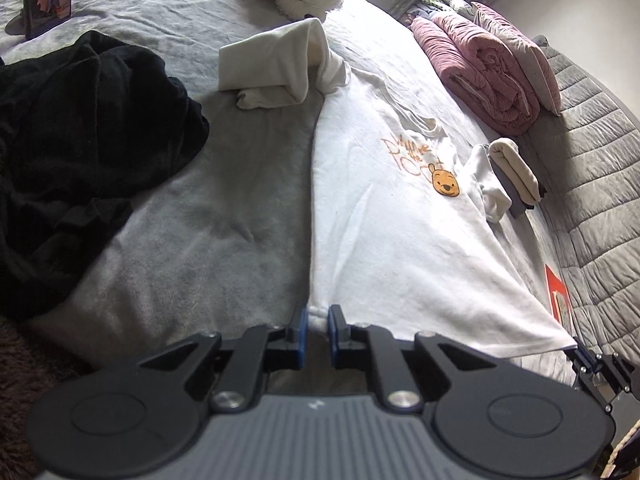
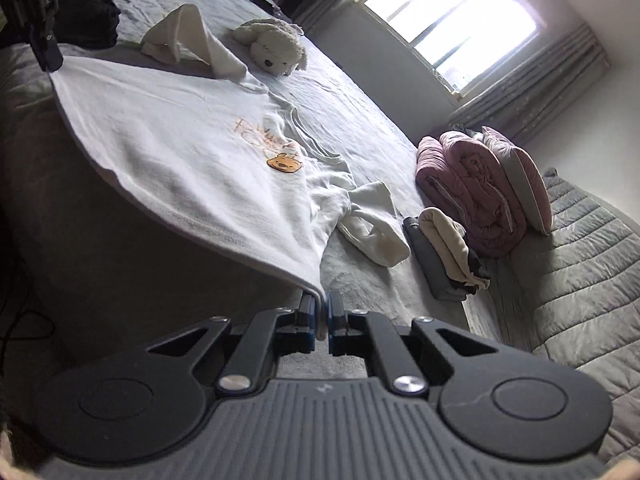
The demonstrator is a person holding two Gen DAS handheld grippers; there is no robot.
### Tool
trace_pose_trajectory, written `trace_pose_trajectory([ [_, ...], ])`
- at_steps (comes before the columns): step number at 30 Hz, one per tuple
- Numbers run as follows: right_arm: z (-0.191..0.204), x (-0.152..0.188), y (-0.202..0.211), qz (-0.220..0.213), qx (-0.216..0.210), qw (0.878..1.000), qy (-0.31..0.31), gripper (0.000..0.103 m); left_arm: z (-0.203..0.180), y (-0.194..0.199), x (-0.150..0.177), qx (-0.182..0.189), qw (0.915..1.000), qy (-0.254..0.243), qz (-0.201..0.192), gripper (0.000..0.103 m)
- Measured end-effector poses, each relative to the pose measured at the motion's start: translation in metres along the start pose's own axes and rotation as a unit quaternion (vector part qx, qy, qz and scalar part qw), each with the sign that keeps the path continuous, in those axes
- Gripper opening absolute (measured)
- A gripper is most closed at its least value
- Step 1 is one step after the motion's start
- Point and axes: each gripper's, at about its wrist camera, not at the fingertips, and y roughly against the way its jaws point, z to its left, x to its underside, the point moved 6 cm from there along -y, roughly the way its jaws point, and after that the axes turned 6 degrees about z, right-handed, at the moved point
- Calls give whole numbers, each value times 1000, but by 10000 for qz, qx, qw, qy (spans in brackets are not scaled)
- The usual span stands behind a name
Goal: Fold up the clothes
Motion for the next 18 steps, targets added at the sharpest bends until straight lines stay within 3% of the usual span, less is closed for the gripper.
trace_pose_trajectory([
  [8,36,18,-21,606,-539,9918,989,5,10,-11,6,-310,9987,-331,244,11],
  [18,49,29,-57,1248,-1329,9813,619,6,15,-23,4,-368,9954,-713,529,13],
])
